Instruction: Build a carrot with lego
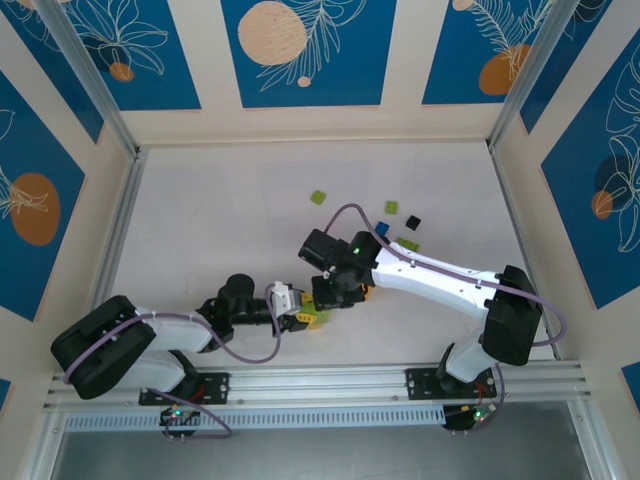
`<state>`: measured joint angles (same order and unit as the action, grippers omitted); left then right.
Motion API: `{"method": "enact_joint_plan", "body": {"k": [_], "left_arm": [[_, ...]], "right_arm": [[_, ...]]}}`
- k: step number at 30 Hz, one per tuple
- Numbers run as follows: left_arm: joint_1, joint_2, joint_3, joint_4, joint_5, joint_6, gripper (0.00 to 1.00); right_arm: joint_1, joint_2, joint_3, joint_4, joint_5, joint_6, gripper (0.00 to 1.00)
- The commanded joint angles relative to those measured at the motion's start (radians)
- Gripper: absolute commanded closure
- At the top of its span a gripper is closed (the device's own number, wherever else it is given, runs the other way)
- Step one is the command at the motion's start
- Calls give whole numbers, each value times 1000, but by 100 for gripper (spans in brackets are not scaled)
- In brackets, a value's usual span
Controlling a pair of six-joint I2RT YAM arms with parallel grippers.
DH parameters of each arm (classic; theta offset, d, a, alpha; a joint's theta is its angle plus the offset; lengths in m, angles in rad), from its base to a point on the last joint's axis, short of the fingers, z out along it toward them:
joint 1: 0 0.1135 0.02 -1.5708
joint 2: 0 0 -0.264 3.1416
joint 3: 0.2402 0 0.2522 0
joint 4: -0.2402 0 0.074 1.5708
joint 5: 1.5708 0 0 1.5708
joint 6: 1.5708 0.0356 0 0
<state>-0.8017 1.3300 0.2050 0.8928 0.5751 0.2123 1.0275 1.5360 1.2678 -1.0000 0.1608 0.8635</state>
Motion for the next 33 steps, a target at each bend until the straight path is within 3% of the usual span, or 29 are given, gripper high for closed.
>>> {"method": "enact_joint_plan", "body": {"k": [1, 16, 33], "left_arm": [[-1, 11, -3, -66, -32, 31, 74], [-1, 12, -1, -69, -35, 31, 74], [-2, 9, -1, -71, -34, 30, 74]], "right_arm": [[17, 63, -76, -49, -18, 2, 73], [18, 37, -56, -103, 42, 7, 73], [24, -48, -118, -92, 91, 140, 74]]}}
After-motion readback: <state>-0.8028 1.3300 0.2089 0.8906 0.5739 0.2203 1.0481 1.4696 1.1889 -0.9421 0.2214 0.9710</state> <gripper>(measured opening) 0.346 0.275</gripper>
